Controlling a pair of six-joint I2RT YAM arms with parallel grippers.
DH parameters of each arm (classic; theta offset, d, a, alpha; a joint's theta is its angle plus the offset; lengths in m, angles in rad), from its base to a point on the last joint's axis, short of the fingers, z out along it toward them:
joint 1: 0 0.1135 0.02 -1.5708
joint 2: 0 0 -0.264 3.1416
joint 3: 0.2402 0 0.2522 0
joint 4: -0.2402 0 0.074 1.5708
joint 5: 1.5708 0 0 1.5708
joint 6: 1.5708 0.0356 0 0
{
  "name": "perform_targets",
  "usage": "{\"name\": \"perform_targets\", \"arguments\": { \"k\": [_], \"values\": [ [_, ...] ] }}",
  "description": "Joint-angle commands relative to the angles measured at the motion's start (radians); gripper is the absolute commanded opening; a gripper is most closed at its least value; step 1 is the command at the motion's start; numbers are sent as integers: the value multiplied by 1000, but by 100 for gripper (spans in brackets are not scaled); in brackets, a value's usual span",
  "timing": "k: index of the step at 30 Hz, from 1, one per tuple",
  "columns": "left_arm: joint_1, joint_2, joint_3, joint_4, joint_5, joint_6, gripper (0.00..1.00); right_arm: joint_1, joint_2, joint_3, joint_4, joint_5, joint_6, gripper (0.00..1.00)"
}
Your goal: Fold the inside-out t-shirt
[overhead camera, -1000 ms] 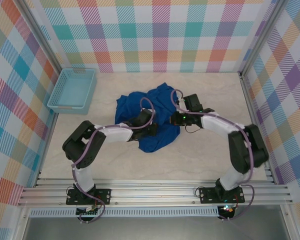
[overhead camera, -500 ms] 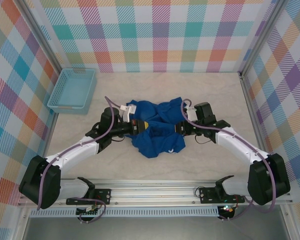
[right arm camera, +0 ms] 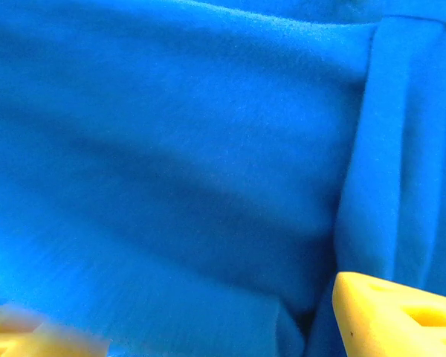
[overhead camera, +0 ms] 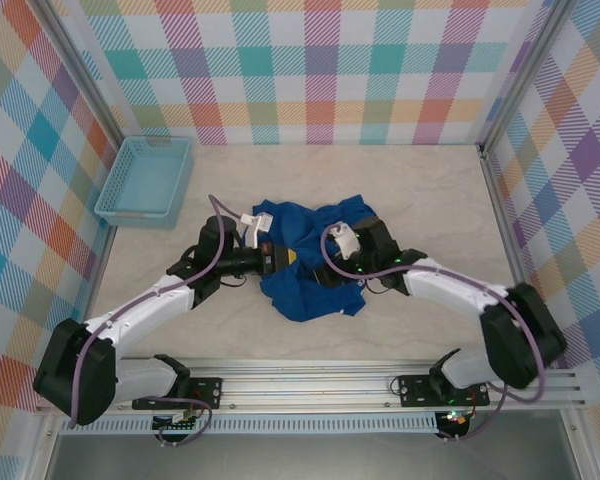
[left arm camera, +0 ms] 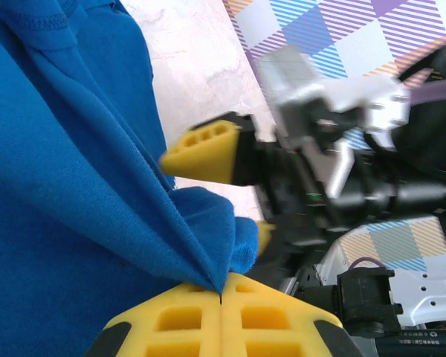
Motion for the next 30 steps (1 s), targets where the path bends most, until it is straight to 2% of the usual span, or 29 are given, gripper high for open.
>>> {"name": "perform_targets", "arguments": {
  "k": [1, 2, 3, 5, 6, 7, 8, 10, 12, 14, 16, 18, 20, 21, 22, 24, 27, 30],
  "values": [
    [9, -48, 44, -61, -41, 14, 0, 14, 98, 84, 117, -71, -14, 58],
    [12, -64, 48, -108, -108, 17, 0, 14, 97, 101, 90, -75, -2, 40],
    [19, -77, 53, -159, -210, 13, 0, 11, 75, 108, 50, -78, -3, 30],
    [30, -94, 79, -354, -517, -7, 0, -21, 5, 119, -64, -173, 11, 12],
    [33, -88, 93, -411, -631, -15, 5, -47, -13, 132, -124, -271, 30, 6],
    [33, -75, 106, -471, -712, 6, 16, -69, -33, 143, -168, -385, 59, 2],
    [32, -57, 119, -493, -748, 32, 24, -75, -47, 144, -180, -473, 98, 0],
    [22, -25, 162, -544, -789, 71, 35, -75, -56, 130, -128, -584, 205, 0],
    [-23, -23, 196, -591, -831, 117, 41, -75, -46, 121, -51, -642, 304, 0],
    [-86, -67, 216, -640, -861, 140, 45, -76, -30, 128, -11, -609, 393, 0],
    [-148, -141, 206, -646, -827, 142, 46, -75, -5, 144, 14, -588, 473, 0],
    [-184, -225, 161, -569, -652, 134, 44, -75, 20, 156, 29, -568, 542, 0],
    [-202, -244, 105, -446, -394, 82, 42, -75, 42, 172, 26, -555, 576, 0],
    [-215, -226, 91, -384, -319, 66, 41, -75, 47, 180, 19, -542, 581, 0],
    [-238, -198, 87, -361, -291, 61, 40, -75, 51, 186, 10, -537, 584, 0],
    [-274, -134, 105, -374, -321, 98, 40, -75, 50, 190, 6, -534, 590, 0],
    [-291, -47, 152, -457, -536, 147, 46, -75, 37, 186, -2, -536, 592, 0],
    [-292, 16, 168, -464, -709, 199, 54, -75, 18, 187, -39, -526, 570, 0]
  ]
}}
